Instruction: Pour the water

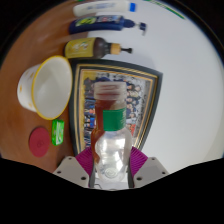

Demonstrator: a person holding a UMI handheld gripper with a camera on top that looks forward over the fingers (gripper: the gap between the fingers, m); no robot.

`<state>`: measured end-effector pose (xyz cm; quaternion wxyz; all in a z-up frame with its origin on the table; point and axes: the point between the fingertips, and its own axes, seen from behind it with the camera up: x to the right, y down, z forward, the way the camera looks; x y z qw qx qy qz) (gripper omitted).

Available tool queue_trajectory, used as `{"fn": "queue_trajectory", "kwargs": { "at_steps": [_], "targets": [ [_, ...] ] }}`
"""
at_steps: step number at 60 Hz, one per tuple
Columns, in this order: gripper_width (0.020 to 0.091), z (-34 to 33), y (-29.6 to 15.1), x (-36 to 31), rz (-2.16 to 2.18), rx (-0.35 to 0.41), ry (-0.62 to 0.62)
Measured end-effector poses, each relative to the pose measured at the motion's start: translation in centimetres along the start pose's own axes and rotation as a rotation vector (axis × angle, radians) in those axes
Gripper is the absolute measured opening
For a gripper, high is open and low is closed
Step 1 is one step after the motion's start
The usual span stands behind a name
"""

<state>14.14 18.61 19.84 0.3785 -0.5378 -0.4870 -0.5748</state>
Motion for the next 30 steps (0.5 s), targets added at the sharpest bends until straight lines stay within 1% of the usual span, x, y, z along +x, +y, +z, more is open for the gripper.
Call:
{"fn": "queue_trajectory", "kwargs": {
  "at_steps": [10,13,15,21,24,30],
  "targets": [
    [0.0447,-1.5,0.1,0.3,0.559,0.020,-0.129],
    [0.0444,-2.2,-0.1,0.0,0.718,0.013,-0.170],
    [0.0448,-2.4,-0.1,-0.5,0.832,0.029,-0.215],
    [0.0445,-2.9,-0.6,-2.8,1.138,0.019,-0.315],
    [0.0446,-2.8,-1.0,-4.1,1.282,0.027,-0.369],
    [0.0448,-2.3,-1.5,-7.5,1.462,0.011,-0.443]
  ]
}}
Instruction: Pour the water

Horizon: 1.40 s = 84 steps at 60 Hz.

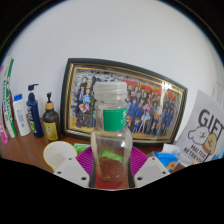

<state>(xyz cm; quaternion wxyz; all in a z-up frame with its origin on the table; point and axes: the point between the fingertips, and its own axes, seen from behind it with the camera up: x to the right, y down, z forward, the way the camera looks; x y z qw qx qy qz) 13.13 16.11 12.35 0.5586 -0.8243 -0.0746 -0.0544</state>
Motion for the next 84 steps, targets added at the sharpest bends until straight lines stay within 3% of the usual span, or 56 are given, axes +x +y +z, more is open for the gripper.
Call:
{"fn": "queue_trajectory", "kwargs": {
  "at_steps": [15,17,21,27,30,34,37,41,64,84],
  "targets": [
    [0.0469,3.0,6.4,0.0,0.127,-0.021,-0.027],
    [0.0456,3.1,6.0,0.3,0.147,0.016,-0.025],
    [0.0460,3.0,6.3,0.4,0.175,0.017,-0.020],
    [0.0526,3.1,6.2,0.5,0.187,0.021,-0.020],
    [0.0612,3.1,6.6,0.5,0.175,-0.007,-0.017],
    [0.0870,2.6,7.5,0.2,0.169,-0.061,-0.023],
    [0.0829,1.8,8.0,0.0,0.168,-0.097,-0.022],
    [0.0863,0.0,8.2,0.0,0.165,-0.130,-0.011],
    [0.0852,-21.4,7.7,-4.8,0.152,-0.318,0.048],
    [0.0851,-33.8,7.4,-7.7,0.166,-0.322,0.106]
  ]
}}
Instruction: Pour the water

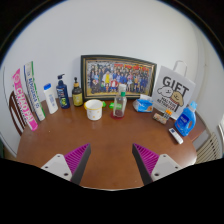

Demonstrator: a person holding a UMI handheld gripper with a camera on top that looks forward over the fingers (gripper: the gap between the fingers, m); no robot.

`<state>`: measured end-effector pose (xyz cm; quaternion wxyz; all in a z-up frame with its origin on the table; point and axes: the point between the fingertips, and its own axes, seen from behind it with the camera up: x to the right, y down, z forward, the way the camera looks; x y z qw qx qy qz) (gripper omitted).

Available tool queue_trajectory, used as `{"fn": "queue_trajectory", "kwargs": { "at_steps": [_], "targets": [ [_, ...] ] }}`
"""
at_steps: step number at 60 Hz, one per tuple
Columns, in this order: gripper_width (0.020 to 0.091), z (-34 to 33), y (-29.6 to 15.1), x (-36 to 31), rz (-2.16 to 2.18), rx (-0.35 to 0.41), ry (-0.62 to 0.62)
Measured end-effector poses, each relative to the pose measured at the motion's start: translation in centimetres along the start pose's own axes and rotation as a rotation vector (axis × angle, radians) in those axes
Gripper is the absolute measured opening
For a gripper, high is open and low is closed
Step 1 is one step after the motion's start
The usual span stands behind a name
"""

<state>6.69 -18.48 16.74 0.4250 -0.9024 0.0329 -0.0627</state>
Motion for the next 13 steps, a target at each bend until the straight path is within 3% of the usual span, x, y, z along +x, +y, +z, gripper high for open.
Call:
{"fn": "queue_trajectory", "kwargs": {
  "at_steps": [13],
  "targets": [
    [0.0853,-2.3,0.9,-0.4,-0.033,0.006,-0.002]
  ]
}}
